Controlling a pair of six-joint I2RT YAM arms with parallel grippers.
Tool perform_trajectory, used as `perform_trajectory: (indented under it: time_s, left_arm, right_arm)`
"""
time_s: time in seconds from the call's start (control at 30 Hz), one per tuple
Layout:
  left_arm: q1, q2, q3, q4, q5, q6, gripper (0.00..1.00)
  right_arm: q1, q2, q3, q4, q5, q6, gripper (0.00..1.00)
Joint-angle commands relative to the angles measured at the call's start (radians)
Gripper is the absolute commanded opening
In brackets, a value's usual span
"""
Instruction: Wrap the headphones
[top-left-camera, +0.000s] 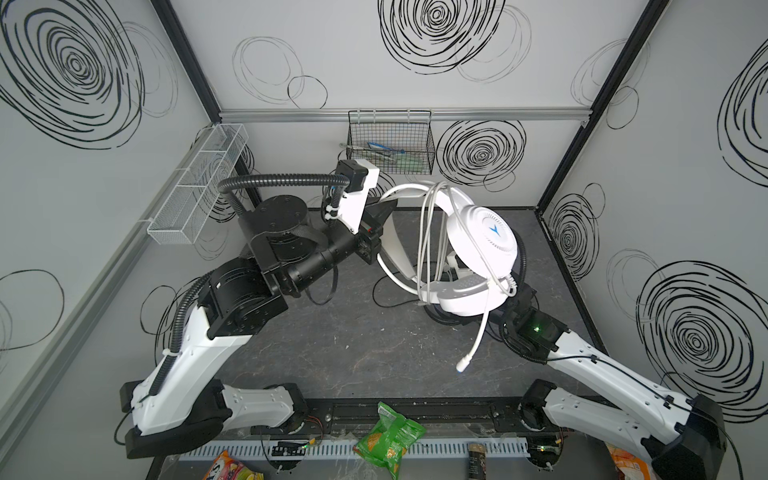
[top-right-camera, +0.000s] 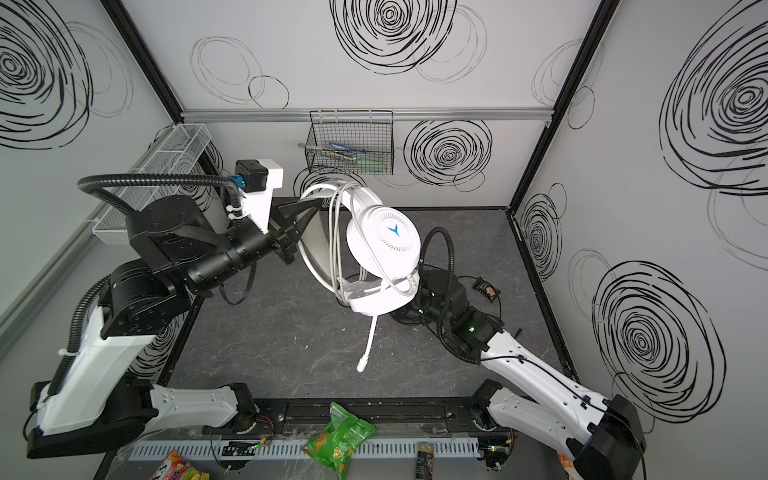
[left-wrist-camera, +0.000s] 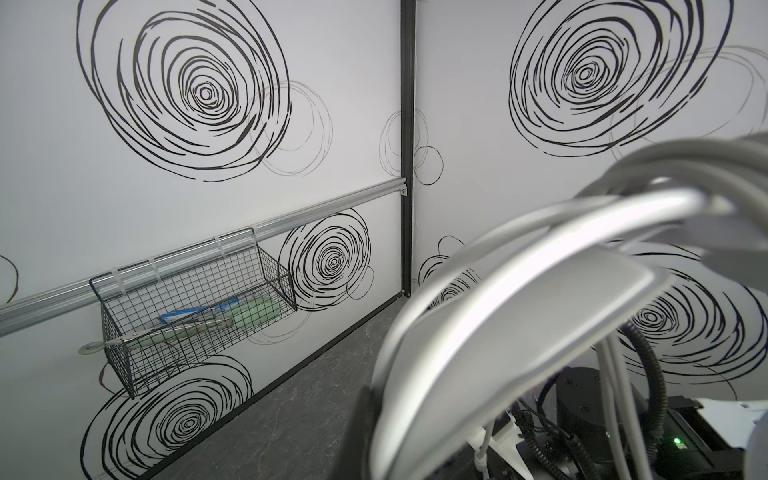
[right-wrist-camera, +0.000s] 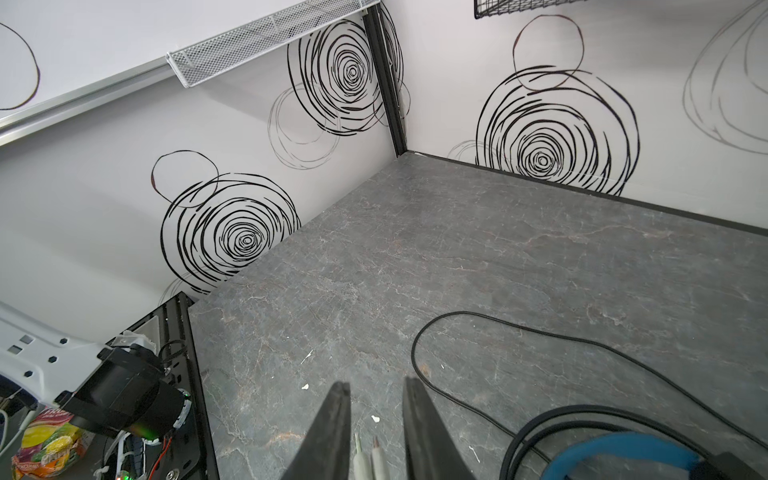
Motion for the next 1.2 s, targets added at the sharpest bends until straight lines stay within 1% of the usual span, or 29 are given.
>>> perform_trajectory:
  time_s: [0.0,0.13,0.3,0.43,0.63,0.73,0.77,0.83,0.93,1.07,1.17]
  left_arm:
    - [-0.002,-0.008,0.041,0.093,-0.013,-0.054,0.0]
    - [-0.001,-0.007,0.044,0.1,-0.015,-0.061,0.0]
    - [-0.001,-0.006,0.05,0.106,-0.033,-0.062,0.0]
    - [0.0,-0.001,0.049,0.102,-0.085,-0.085,0.0]
    - [0.001,-0.005,0.044,0.096,-0.157,-0.124,0.0]
    - [0.013,-0.004,0.045,0.078,-0.238,-0.164,0.0]
    - [0.029,0.0,0.052,0.056,-0.276,-0.191,0.0]
    - [0.08,0.01,0.06,0.015,-0.311,-0.252,0.0]
    - [0.162,0.014,0.05,-0.009,-0.302,-0.309,0.0]
    - [0.234,0.026,0.033,0.002,-0.277,-0.325,0.0]
    - [0.289,0.045,0.029,0.009,-0.256,-0.331,0.0]
  right_arm:
    - [-0.006,-0.016,-0.02,0.04,-0.007,0.028,0.25]
    - [-0.018,-0.018,-0.046,0.041,-0.011,0.036,0.21]
    - [-0.032,-0.031,-0.072,0.045,-0.02,0.048,0.19]
    - [-0.038,-0.021,-0.08,0.034,-0.029,0.046,0.16]
    - [-0.042,-0.013,-0.082,0.031,-0.035,0.041,0.05]
    - [-0.045,-0.001,-0.079,0.012,-0.036,0.034,0.0]
    - [-0.044,0.007,-0.075,0.003,-0.041,0.029,0.0]
    - [-0.043,0.019,-0.063,-0.023,-0.052,0.012,0.0]
    - [-0.043,0.034,-0.034,-0.086,-0.068,-0.02,0.0]
    - [-0.032,0.007,-0.033,-0.134,-0.065,-0.035,0.0]
    - [0.009,-0.023,-0.026,-0.177,-0.027,-0.056,0.0]
